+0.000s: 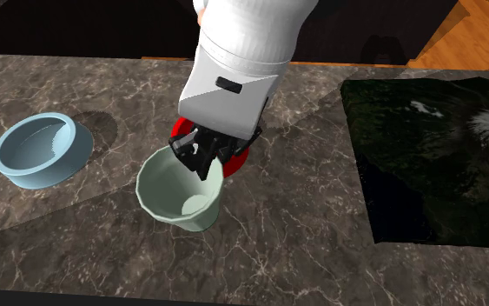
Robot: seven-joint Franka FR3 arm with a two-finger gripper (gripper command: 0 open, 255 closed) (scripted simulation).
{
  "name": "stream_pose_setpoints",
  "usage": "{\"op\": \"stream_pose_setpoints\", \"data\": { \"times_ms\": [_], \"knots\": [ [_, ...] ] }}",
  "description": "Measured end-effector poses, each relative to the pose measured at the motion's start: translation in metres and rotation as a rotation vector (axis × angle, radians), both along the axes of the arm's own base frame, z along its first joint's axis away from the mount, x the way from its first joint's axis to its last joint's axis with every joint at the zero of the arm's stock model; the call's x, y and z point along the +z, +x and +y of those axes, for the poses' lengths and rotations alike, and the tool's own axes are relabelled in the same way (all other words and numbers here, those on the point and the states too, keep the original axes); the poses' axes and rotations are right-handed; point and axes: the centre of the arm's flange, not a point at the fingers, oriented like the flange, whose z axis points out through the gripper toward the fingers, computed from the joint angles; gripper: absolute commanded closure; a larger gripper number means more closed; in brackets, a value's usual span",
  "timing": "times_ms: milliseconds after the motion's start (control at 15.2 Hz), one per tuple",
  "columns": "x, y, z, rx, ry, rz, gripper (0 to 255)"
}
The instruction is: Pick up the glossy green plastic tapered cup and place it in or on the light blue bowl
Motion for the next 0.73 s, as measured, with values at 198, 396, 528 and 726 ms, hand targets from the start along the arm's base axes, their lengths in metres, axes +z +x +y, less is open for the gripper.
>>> {"op": "stream_pose_setpoints", "data": {
  "times_ms": [198, 396, 528, 726],
  "knots": [
    [0.011, -0.001, -0.001, 0.000, 0.000, 0.001, 255],
    [0.026, -0.001, -0.002, -0.001, 0.000, 0.001, 255],
    [0.036, -0.001, -0.001, -0.001, 0.000, 0.001, 255],
    [0.052, 0.000, 0.000, -0.001, 0.000, 0.001, 255]
  ]
}}
